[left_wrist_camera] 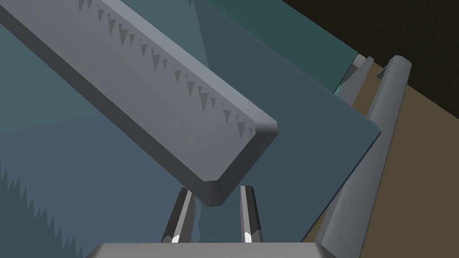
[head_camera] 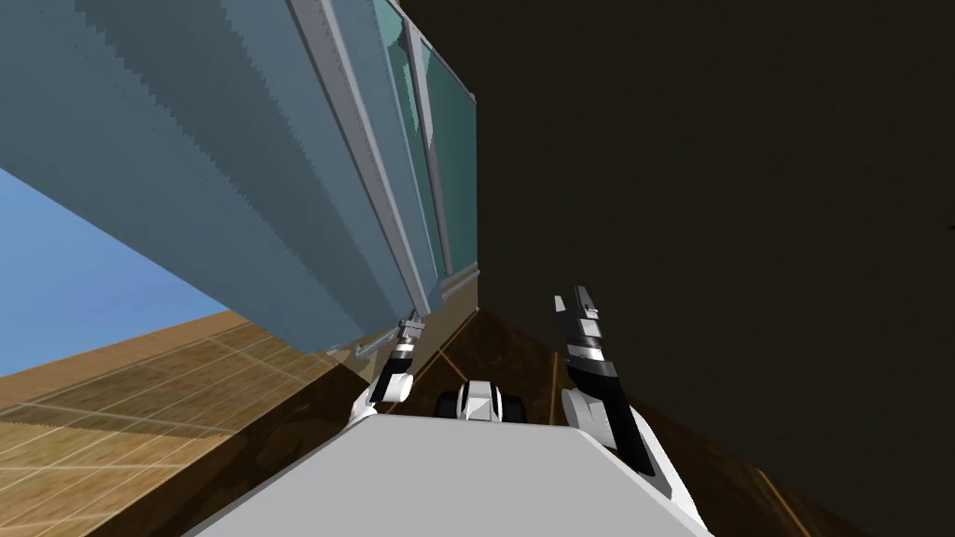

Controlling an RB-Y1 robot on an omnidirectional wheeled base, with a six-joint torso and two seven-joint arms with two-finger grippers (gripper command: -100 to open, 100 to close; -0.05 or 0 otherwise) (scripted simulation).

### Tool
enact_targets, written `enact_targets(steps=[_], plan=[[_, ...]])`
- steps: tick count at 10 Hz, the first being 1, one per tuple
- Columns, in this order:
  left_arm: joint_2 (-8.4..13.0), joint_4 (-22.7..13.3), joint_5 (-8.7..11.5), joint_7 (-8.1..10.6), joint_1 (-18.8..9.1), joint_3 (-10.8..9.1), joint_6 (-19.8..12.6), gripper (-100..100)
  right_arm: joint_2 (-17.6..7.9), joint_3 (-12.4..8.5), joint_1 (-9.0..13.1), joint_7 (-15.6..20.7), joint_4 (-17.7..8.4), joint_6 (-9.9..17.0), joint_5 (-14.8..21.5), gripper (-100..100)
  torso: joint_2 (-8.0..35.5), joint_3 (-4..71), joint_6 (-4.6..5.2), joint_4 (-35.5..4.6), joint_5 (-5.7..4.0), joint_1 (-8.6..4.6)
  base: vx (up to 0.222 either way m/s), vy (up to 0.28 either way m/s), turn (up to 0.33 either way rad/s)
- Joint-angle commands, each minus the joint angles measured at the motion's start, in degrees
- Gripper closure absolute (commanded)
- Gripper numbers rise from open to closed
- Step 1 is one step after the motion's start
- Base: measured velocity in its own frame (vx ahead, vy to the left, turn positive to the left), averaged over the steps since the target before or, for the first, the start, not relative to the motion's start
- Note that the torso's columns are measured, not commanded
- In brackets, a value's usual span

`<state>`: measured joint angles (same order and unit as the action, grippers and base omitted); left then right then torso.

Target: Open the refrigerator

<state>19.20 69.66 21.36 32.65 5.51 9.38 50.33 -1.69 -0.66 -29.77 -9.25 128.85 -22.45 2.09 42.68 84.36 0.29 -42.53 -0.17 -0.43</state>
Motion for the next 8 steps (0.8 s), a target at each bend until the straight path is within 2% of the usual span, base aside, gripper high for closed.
enact_targets(steps=[1, 5, 6, 7, 8], plan=[[1.91, 2.41, -1.04, 2.39, 1.03, 3.21, 1.09, 100, 0.00, 0.00, 0.00, 0.00, 0.00, 0.00, 0.00, 0, -0.03, 0.01, -0.11, -0.01, -0.03, 0.01, -0.225, 0.117, -0.143], [4.76, 5.14, -2.37, 5.67, 2.44, 7.58, 2.29, 100, 0.00, 0.00, -0.01, 0.00, 0.00, 0.00, 0.00, 0, -0.10, 0.10, 0.01, -0.20, -0.20, -0.20, -0.185, 0.094, -0.118], [4.48, 3.73, -1.97, 5.10, 2.32, 6.66, 1.44, 100, 0.00, 0.00, -0.01, 0.00, 0.00, 0.00, 0.00, 0, -0.18, 0.13, 0.11, -0.14, -0.17, -0.28, -0.075, 0.044, -0.027], [6.55, 4.97, -2.84, 6.91, 3.45, 9.15, 3.12, 100, 0.01, 0.01, -0.03, 0.00, 0.00, 0.00, 0.00, 0, -0.45, 0.27, -0.12, -0.04, -0.16, -0.23, -0.103, 0.109, -0.071], [7.56, 5.76, -3.23, 7.68, 3.96, 10.25, 3.91, 100, 0.00, 0.00, -0.02, 0.00, 0.01, 0.00, 0.00, 0, -0.24, 0.18, -0.03, 0.06, 0.00, 0.06, -0.163, 0.172, -0.156]])
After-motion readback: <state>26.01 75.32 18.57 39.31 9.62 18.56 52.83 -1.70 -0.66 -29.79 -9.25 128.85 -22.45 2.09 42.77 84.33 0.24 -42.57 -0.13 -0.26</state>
